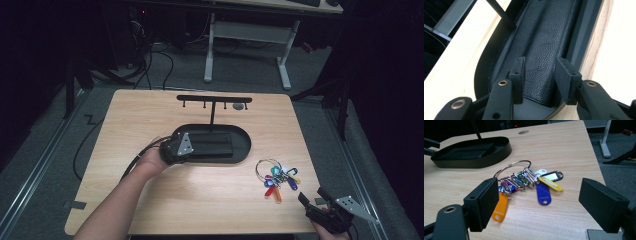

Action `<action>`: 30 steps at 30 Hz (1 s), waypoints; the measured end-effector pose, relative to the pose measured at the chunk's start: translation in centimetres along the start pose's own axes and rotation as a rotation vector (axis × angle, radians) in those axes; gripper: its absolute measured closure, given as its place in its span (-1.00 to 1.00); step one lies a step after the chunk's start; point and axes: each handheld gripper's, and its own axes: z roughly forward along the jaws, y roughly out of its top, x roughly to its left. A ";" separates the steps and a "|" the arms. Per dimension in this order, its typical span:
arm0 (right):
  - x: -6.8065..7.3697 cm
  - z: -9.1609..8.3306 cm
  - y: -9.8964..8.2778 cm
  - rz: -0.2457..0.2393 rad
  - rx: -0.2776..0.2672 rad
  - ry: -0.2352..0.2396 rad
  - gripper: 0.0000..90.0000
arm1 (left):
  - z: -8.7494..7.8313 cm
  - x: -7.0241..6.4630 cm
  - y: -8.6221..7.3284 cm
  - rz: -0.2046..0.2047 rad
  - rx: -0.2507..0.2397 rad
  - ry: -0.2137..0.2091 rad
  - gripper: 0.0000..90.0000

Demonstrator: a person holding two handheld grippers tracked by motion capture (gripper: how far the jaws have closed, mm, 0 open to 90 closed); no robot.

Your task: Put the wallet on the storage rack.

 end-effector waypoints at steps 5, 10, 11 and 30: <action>0.0 0.0 0.0 0.003 -0.001 -0.001 -0.63 | -0.4 -0.7 -0.2 -0.009 -0.004 0.002 0.36; 0.0 -0.1 0.0 0.002 -0.006 0.002 -0.63 | -1.8 -1.5 -1.0 -0.068 -0.044 0.008 0.35; 0.0 -0.2 0.0 0.004 -0.005 0.002 -0.63 | -2.2 -1.6 -1.2 -0.092 -0.058 0.006 0.35; 0.3 0.1 0.1 0.006 0.005 0.028 -0.52 | -8.3 -7.1 -5.9 -0.382 -0.181 0.039 0.26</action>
